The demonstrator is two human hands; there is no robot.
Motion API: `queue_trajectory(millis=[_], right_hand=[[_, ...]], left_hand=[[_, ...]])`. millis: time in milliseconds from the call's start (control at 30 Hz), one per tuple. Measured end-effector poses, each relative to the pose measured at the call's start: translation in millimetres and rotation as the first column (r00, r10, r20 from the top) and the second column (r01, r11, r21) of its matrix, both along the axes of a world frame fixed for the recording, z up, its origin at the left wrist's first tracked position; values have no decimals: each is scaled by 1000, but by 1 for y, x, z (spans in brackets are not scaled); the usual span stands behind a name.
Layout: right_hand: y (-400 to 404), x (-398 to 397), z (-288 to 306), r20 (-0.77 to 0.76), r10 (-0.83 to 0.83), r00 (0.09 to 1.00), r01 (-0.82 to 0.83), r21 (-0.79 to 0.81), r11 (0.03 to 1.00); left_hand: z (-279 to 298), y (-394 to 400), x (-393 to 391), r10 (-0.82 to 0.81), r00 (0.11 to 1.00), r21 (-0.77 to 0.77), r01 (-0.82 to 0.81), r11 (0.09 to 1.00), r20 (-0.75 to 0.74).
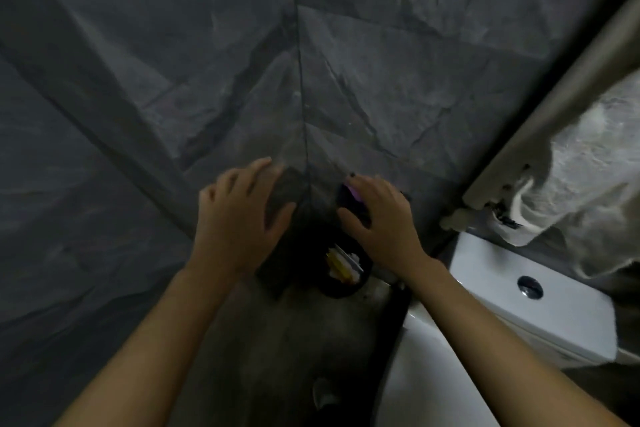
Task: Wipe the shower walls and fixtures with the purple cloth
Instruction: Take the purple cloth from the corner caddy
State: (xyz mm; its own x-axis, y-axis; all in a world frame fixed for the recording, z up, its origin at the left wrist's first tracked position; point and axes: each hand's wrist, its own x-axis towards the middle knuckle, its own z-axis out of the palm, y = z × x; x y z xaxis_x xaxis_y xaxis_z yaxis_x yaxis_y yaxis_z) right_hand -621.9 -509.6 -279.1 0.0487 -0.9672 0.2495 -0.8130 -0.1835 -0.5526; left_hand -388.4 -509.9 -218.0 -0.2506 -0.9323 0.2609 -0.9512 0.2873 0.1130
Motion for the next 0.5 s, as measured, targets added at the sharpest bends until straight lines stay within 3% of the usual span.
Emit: queue_trajectory(millis=[267, 500], right_hand=[[-88, -39, -80, -88, -41, 995, 53, 137, 989], [-151, -56, -152, -205, -21, 978, 67, 221, 973]], left_hand=[[-67, -81, -33, 38, 999, 129, -33, 991, -34], [-123, -123, -57, 29, 999, 261, -36, 965, 29]])
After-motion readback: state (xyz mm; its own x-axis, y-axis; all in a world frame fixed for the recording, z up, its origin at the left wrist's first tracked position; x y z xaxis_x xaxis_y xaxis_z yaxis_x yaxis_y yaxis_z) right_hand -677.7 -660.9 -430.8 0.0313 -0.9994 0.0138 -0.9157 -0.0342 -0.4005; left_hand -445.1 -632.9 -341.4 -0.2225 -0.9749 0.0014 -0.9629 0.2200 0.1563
